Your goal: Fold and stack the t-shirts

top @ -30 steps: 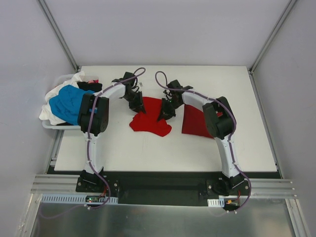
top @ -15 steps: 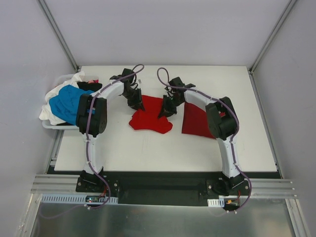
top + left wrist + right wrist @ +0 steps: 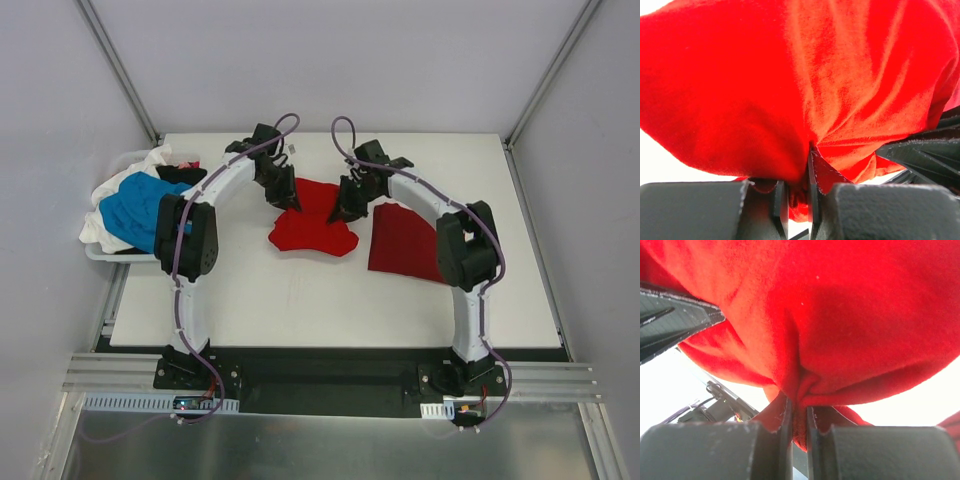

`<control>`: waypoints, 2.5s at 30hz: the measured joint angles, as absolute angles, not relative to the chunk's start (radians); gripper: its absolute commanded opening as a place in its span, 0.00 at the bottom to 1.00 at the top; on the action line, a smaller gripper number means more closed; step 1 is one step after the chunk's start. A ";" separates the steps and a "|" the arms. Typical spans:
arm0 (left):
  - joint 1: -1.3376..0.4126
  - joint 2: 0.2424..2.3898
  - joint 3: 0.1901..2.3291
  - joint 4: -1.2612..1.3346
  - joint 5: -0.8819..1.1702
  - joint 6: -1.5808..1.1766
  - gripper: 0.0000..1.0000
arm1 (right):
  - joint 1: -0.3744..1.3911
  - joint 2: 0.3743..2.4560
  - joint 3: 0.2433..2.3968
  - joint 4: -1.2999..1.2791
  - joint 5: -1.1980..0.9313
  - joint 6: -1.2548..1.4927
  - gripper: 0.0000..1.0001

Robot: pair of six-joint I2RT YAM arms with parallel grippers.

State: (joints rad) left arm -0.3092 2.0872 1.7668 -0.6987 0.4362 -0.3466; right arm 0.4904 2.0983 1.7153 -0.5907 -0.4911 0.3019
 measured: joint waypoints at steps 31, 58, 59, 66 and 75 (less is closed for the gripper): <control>-0.591 2.313 2.153 -0.720 0.417 -0.500 0.00 | 0.201 1.729 1.361 -0.671 -0.435 0.199 0.00; -0.752 2.445 2.288 -0.673 0.435 -0.606 0.02 | -0.068 1.504 1.135 -0.760 -0.451 0.129 0.01; -0.754 2.458 2.299 -0.670 0.439 -0.609 0.02 | -0.079 1.504 1.133 -0.761 -0.452 0.129 0.01; -0.769 2.522 2.343 -0.631 0.469 -0.631 0.02 | -0.154 1.504 1.132 -0.776 -0.453 0.126 0.01; -0.771 2.524 2.343 -0.591 0.474 -0.640 0.02 | -0.193 1.504 1.132 -0.786 -0.458 0.130 0.01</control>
